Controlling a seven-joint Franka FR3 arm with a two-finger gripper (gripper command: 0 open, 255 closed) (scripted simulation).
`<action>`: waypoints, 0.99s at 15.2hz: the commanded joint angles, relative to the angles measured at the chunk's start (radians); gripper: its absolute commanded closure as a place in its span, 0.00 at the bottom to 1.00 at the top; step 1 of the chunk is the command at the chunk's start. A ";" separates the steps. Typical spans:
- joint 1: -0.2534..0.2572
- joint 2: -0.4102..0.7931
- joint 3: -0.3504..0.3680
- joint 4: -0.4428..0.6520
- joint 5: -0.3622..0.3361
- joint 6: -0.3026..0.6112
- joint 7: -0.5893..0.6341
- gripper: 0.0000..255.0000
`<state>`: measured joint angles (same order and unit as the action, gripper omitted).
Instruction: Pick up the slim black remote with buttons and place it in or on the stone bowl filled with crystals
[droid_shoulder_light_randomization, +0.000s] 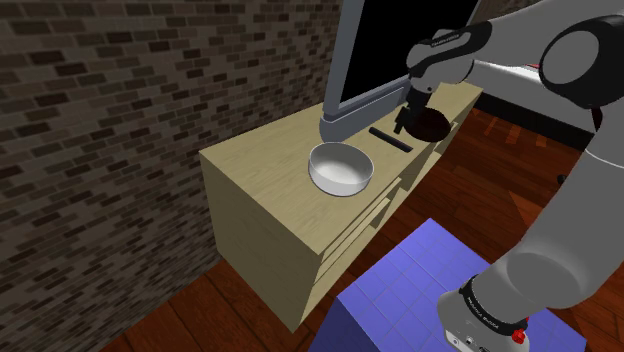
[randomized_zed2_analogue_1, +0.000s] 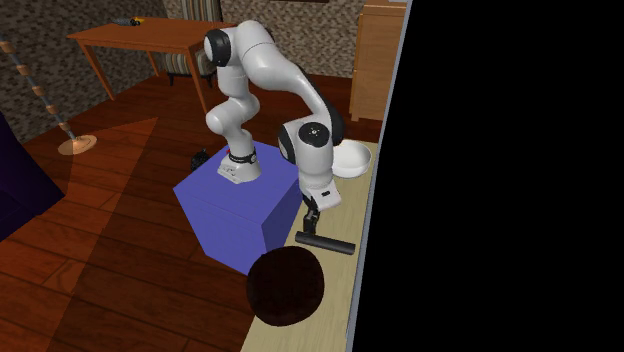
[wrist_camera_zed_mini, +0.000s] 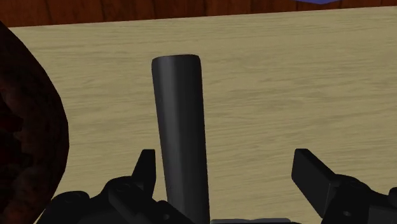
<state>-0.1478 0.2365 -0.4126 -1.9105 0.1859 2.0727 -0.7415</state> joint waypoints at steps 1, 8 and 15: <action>-0.021 0.083 0.002 0.069 0.027 -0.002 -0.030 0.00; -0.038 0.156 0.016 0.067 0.060 0.063 -0.057 0.00; -0.039 0.166 0.019 0.059 0.066 0.081 -0.061 0.00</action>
<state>-0.1864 0.4028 -0.3938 -1.8514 0.2515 2.1531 -0.8020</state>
